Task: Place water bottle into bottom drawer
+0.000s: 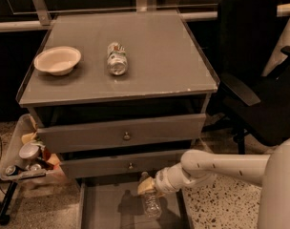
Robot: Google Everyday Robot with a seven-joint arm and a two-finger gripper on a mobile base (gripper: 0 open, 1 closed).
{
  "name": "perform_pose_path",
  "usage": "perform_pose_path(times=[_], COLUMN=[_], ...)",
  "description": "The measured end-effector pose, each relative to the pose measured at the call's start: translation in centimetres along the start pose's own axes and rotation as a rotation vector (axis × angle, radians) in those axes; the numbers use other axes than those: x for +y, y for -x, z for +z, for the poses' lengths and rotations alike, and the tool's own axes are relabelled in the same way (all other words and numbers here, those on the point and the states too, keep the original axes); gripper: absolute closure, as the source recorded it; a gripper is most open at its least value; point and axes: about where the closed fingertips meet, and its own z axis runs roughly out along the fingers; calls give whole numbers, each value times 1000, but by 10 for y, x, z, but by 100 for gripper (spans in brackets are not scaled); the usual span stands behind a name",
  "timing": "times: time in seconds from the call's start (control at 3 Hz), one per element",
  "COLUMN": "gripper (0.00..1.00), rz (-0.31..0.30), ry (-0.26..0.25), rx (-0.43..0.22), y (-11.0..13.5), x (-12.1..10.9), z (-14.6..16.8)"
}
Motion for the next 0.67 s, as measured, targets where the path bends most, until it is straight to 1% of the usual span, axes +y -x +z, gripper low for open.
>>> perform_pose_path(times=[0.33,0.67], gripper=[100,100], rz=[10,40], ry=[19,85], rx=[-18,-34], y=[7,30], x=[-8,-28], z=[18,64])
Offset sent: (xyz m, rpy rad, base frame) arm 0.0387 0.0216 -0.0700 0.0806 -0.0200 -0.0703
